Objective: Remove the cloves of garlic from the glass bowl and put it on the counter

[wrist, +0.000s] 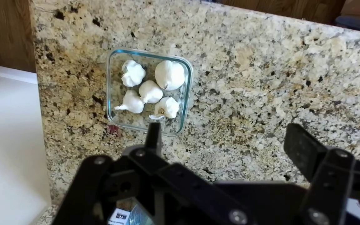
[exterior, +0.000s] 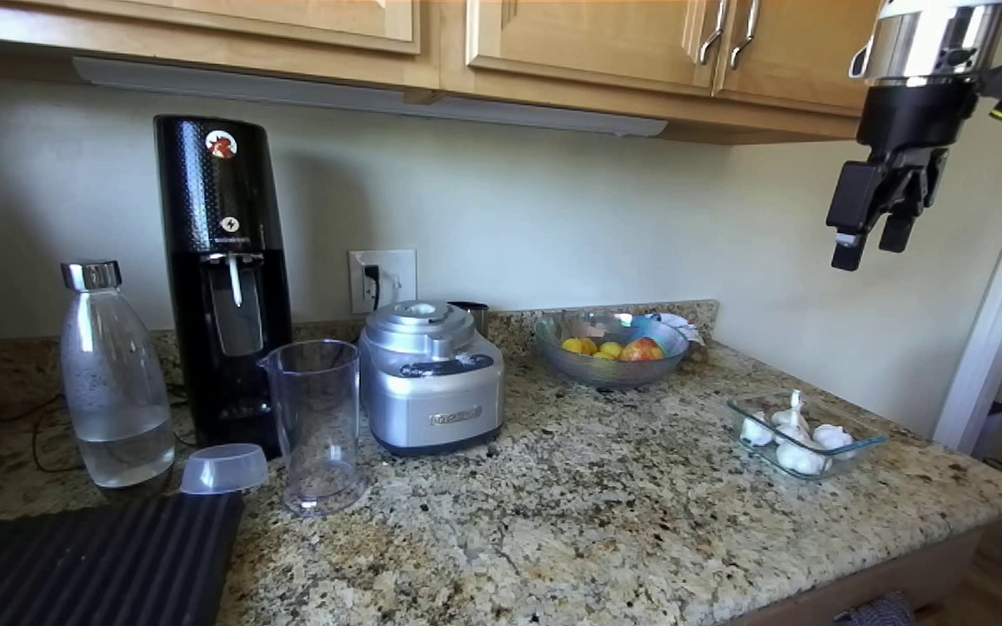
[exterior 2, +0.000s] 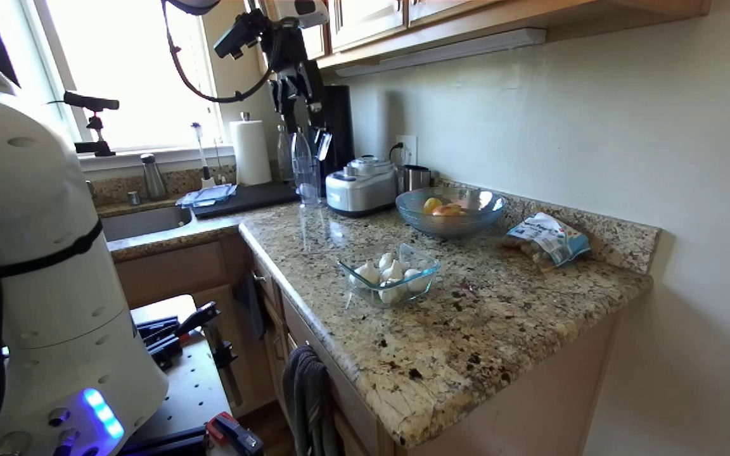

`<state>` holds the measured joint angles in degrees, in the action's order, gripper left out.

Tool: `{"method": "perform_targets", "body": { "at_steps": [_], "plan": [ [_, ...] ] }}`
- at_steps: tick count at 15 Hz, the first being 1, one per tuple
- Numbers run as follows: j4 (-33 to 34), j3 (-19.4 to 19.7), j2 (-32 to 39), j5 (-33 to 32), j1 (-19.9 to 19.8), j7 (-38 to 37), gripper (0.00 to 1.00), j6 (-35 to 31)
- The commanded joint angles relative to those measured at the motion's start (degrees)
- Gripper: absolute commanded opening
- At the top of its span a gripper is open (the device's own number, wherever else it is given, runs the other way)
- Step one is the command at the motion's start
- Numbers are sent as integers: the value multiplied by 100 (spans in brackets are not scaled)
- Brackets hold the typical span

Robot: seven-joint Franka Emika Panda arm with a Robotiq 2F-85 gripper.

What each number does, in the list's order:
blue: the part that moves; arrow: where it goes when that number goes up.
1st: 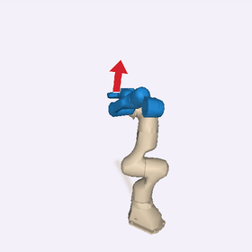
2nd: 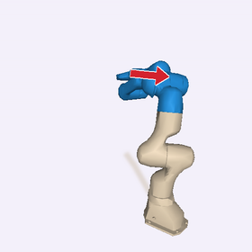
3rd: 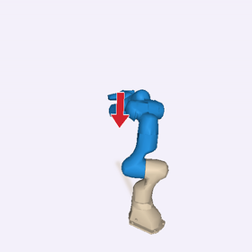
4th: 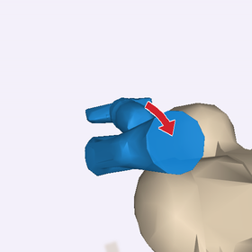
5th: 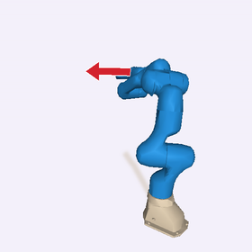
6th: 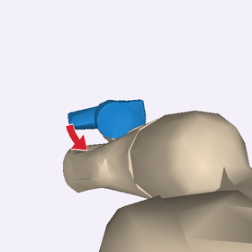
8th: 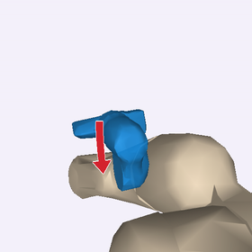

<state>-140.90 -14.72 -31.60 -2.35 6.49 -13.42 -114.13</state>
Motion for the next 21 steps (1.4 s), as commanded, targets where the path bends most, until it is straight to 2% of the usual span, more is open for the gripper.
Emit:
{"method": "perform_targets", "body": {
  "at_steps": [1, 3, 6, 12, 21],
  "plan": [
    [13, 53, 14, -34, 63, -27, 100, 16],
    [-50, 156, -15, 61, 99, 122, 100, -52],
    [-230, 263, 35, -52, -57, 80, 100, -299],
    [-636, 613, 379, -31, -349, 2, 100, -1209],
    [-1110, 578, 1328, -594, -859, -640, 100, -2566]
  ]
}}
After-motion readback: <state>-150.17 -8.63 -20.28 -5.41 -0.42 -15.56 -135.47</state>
